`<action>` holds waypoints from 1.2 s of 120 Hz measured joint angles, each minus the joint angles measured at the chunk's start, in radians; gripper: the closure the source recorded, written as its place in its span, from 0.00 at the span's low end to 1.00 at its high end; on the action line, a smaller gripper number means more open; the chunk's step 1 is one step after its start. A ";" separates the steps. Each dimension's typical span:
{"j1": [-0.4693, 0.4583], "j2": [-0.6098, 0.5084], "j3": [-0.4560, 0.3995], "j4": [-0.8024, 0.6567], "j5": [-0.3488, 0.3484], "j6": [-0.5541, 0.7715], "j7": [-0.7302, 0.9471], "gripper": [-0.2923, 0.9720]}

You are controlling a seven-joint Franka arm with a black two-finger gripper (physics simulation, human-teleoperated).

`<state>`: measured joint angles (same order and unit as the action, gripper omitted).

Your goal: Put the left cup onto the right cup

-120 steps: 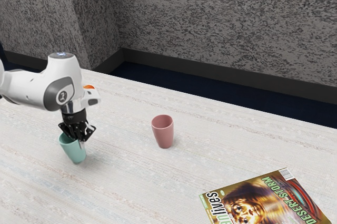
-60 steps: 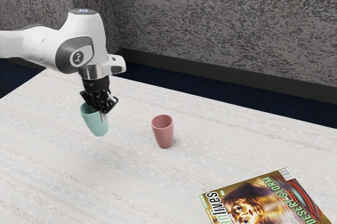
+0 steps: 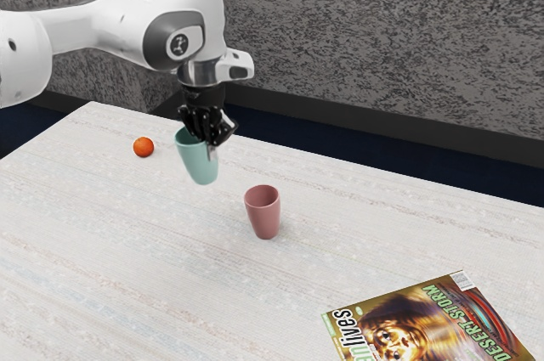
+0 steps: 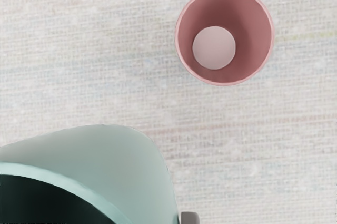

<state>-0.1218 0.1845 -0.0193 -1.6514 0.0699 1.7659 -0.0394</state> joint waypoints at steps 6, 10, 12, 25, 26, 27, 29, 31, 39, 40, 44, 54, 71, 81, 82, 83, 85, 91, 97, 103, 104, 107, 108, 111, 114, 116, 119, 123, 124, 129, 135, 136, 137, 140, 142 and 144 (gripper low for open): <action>-0.001 0.032 -0.005 0.036 0.000 -0.006 0.002 0.85; 0.000 0.055 -0.013 0.061 0.000 -0.010 0.003 0.85; 0.000 0.068 -0.018 0.075 0.000 -0.012 0.004 0.85; -0.006 0.128 -0.045 0.144 0.001 -0.019 0.007 0.85; -0.007 0.132 -0.046 0.148 0.001 -0.019 0.008 0.85; -0.009 0.136 -0.047 0.152 0.001 -0.020 0.008 0.85; -0.011 0.142 -0.049 0.160 0.001 -0.021 0.008 0.85; -0.014 0.150 -0.050 0.168 0.002 -0.021 0.009 0.85; -0.022 0.170 -0.052 0.190 0.002 -0.023 0.010 0.85; -0.023 0.172 -0.052 0.191 0.002 -0.023 0.010 0.85; -0.029 0.183 -0.052 0.200 0.002 -0.024 0.011 0.85; -0.038 0.214 -0.052 0.228 0.002 -0.024 0.012 0.85; -0.048 0.261 -0.051 0.267 0.001 -0.020 0.014 0.85; -0.051 0.287 -0.051 0.286 0.000 -0.017 0.014 0.85; -0.051 0.289 -0.051 0.287 0.000 -0.017 0.014 0.85; -0.051 0.291 -0.051 0.288 0.000 -0.016 0.014 0.85; -0.051 0.294 -0.051 0.289 0.000 -0.016 0.014 0.85; -0.051 0.302 -0.050 0.291 0.000 -0.014 0.014 0.85; -0.052 0.309 -0.049 0.291 0.000 -0.013 0.014 0.85; -0.052 0.313 -0.047 0.292 0.001 -0.011 0.015 0.85; -0.052 0.314 -0.047 0.292 0.001 -0.011 0.015 0.85; -0.052 0.316 -0.045 0.292 0.001 -0.011 0.015 0.85; -0.052 0.317 -0.045 0.292 0.001 -0.010 0.015 0.85; -0.052 0.319 -0.044 0.292 0.001 -0.010 0.015 0.85; -0.052 0.320 -0.043 0.292 0.001 -0.010 0.015 0.85; -0.052 0.321 -0.042 0.292 0.002 -0.009 0.015 0.85; -0.052 0.322 -0.041 0.292 0.003 -0.009 0.015 0.85; -0.052 0.322 -0.040 0.293 0.003 -0.007 0.015 0.85; -0.052 0.323 -0.040 0.294 0.004 -0.007 0.015 0.85; -0.052 0.329 -0.040 0.297 0.004 -0.004 0.016 0.85; -0.052 0.337 -0.039 0.302 0.005 -0.002 0.016 0.85; -0.052 0.338 -0.039 0.303 0.005 -0.002 0.016 0.85; -0.052 0.339 -0.039 0.303 0.005 -0.001 0.016 0.85; -0.052 0.343 -0.039 0.304 0.005 0.000 0.016 0.85; -0.052 0.346 -0.039 0.305 0.005 0.001 0.016 0.85; -0.052 0.348 -0.039 0.305 0.005 0.003 0.016 0.85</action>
<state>-0.1734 0.5326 -0.0585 -1.3466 0.0753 1.7684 -0.0237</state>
